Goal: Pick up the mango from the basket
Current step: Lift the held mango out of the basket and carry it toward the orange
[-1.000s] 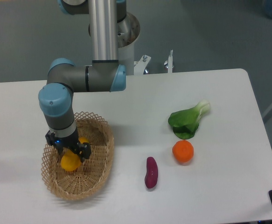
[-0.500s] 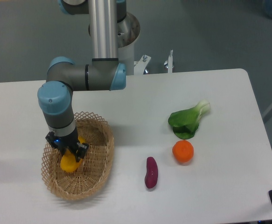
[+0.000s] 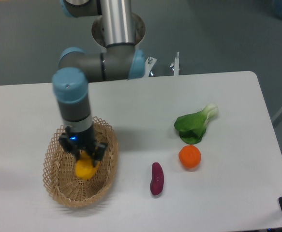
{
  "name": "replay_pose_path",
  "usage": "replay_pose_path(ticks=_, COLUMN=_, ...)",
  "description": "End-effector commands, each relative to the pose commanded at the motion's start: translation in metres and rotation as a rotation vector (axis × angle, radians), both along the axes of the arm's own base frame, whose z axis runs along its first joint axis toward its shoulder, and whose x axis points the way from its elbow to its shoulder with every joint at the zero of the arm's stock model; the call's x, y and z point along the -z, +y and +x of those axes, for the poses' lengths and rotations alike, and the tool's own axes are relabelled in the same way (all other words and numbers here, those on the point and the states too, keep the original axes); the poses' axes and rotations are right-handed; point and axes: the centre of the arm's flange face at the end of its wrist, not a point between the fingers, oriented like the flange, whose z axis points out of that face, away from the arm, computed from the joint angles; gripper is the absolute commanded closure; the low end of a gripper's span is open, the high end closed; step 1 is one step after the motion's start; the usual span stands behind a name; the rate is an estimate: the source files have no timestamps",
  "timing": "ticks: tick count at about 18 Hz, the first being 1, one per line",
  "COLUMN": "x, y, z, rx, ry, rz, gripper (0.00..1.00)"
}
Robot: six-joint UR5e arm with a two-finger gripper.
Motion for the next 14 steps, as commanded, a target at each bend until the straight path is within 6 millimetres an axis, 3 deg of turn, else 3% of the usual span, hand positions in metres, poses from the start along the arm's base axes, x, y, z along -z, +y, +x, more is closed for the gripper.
replay_pose_path(ticks=8, x=-0.018, y=-0.076, z=-0.103, rx=0.108, ry=0.006, rz=-0.091, gripper=0.45)
replay_pose_path(ticks=11, x=-0.036, y=-0.089, z=-0.136, rx=0.115, ry=0.033, rz=-0.058, gripper=0.45)
replay_pose_path(ticks=14, x=-0.041, y=-0.092, z=-0.176, rx=0.078, ry=0.042, rz=-0.028, gripper=0.46)
